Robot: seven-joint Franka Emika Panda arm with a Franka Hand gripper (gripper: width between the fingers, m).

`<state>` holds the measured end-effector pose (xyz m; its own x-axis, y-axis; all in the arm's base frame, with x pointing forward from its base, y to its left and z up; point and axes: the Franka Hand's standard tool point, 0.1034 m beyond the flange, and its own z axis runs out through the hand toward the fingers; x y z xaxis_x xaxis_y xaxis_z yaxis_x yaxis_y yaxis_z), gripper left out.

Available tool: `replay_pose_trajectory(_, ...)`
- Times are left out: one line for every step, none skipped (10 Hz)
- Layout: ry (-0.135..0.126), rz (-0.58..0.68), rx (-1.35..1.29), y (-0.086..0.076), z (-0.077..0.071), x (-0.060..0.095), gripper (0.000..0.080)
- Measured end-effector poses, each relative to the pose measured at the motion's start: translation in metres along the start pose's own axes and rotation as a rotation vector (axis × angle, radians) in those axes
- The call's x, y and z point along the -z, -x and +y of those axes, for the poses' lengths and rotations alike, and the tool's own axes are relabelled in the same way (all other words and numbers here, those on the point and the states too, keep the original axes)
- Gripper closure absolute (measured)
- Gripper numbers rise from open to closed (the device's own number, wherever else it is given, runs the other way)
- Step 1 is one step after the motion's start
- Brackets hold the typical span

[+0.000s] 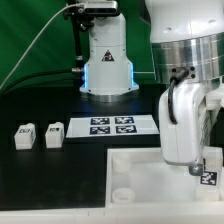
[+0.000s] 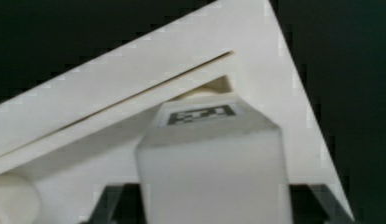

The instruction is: Assemble one leg

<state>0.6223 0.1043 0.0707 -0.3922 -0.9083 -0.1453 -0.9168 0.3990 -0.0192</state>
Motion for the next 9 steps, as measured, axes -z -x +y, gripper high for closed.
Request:
replay_pose_trajectory(0.001, 0.001, 0.003, 0.0, 0.001, -0.001, 0.0425)
replay_pose_trajectory(0.001, 0.001, 0.003, 0.0, 0.001, -0.001, 0.0288)
replay_pose_trajectory(-0.001, -0.002, 0.008, 0.003, 0.002, 0.001, 0.0288)
replay_pose_trajectory(-0.004, -0.011, 0.017, 0.009, 0.006, 0.01, 0.0179)
replay_pose_trajectory(-0.012, -0.023, 0.025, 0.015, 0.007, 0.021, 0.0159)
replay_pose_trajectory(-0.019, -0.031, 0.03, 0.019, 0.007, 0.028, 0.0159)
replay_pose_trajectory(-0.017, -0.028, 0.035, 0.018, 0.008, 0.026, 0.0151)
replay_pose_trajectory(-0.016, -0.027, 0.036, 0.018, 0.008, 0.025, 0.0151)
replay_pose_trajectory(-0.016, -0.027, 0.038, 0.018, 0.008, 0.025, 0.0151)
